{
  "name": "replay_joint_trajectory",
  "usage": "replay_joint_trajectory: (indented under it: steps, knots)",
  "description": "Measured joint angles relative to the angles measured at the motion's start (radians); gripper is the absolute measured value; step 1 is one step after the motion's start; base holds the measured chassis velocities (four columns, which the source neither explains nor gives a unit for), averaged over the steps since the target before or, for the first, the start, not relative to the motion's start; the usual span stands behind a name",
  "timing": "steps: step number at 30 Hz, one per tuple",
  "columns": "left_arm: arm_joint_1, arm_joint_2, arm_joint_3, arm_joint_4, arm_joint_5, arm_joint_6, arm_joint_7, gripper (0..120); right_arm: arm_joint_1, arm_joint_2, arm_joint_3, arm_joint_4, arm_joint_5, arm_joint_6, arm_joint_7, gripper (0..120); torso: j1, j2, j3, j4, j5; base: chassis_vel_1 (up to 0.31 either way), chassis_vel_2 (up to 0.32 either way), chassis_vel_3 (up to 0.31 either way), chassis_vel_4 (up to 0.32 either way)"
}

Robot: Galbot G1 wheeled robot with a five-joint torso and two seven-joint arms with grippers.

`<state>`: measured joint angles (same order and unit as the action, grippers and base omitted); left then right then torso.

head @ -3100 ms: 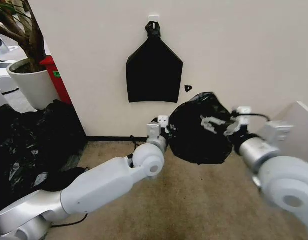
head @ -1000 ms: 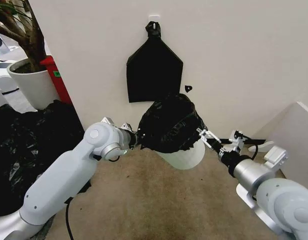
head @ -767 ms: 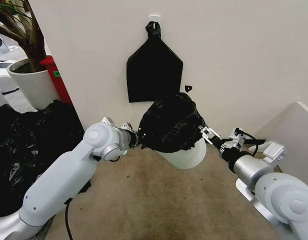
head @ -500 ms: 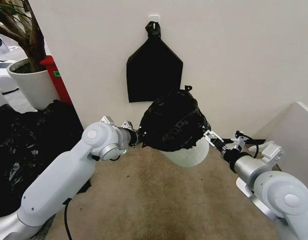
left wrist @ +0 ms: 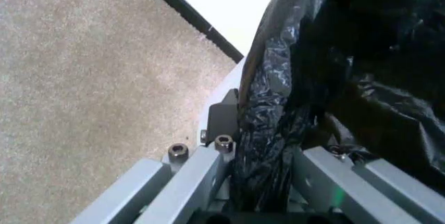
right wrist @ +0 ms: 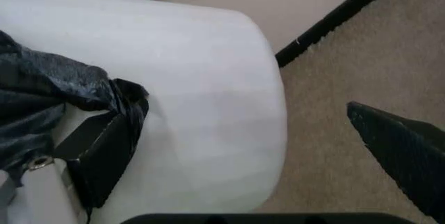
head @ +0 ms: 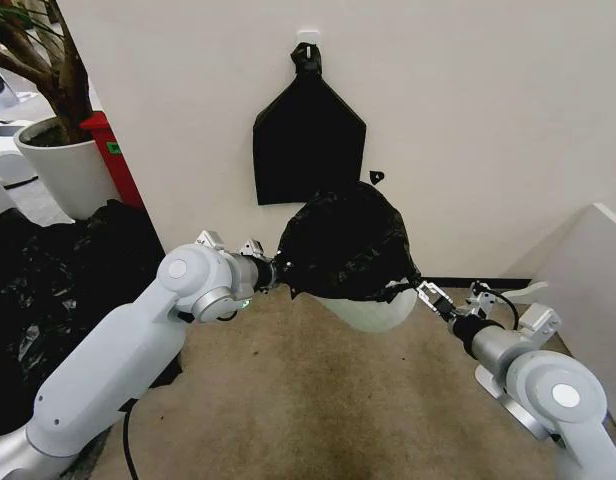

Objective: Place the garbage bag over the trash bin.

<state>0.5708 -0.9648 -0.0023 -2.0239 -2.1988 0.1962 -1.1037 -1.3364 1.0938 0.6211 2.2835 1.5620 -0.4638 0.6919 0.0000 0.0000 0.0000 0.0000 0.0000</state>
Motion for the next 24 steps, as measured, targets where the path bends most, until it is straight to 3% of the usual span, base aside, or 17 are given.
replay_joint_trajectory:
  steps: [11, 15, 18, 19, 21, 22, 24]
  knots:
    - [-0.003, 0.0, -0.007, 0.01, 0.012, 0.002, 0.007, 0, -0.031, -0.034, 0.021, 0.163, 0.04, 0.025, 0.03, 100, 0.0, 0.0, 0.0, 0.0001, -0.0001, 0.0, 0.0, 0.0, 0.0]
    - [-0.004, 0.009, 0.012, 0.016, 0.1, 0.031, 0.051, 0, -0.042, -0.042, 0.048, 0.215, 0.073, 0.043, 0.048, 100, 0.0, 0.0, 0.0, 0.0, 0.0, 0.0, 0.0, 0.0, 0.0]
    - [0.009, 0.031, 0.047, 0.017, 0.278, 0.058, 0.14, 0, -0.043, -0.075, 0.133, 0.22, 0.142, 0.042, 0.047, 100, 0.0, 0.0, 0.0, -0.0001, 0.0004, 0.0, 0.0, 0.0, 0.0]
    - [0.024, 0.056, 0.082, 0.017, 0.43, 0.072, 0.23, 0, -0.038, -0.122, 0.219, 0.22, 0.213, 0.02, 0.036, 100, 0.0, 0.0, 0.0, -0.0001, 0.0003, 0.0, 0.0, 0.0, 0.0]
    - [0.047, 0.084, 0.119, 0.018, 0.616, 0.072, 0.333, 0, -0.021, -0.204, 0.291, 0.219, 0.287, -0.018, -0.012, 100, 0.0, 0.0, 0.0, -0.0004, 0.0002, 0.0, 0.0, 0.0, 0.0]
    - [0.047, 0.084, 0.119, 0.018, 0.616, 0.072, 0.333, 0, -0.021, -0.204, 0.291, 0.219, 0.287, -0.018, -0.012, 100, 0.0, 0.0, 0.0, -0.0004, 0.0002, 0.0, 0.0, 0.0, 0.0]
    - [0.062, 0.105, 0.143, 0.022, 0.743, 0.062, 0.407, 0, 0.005, -0.274, 0.313, 0.201, 0.315, -0.041, -0.052, 100, 0.0, 0.0, 0.0, -0.0001, -0.0003, 0.0, 0.0, 0.0, 0.0]
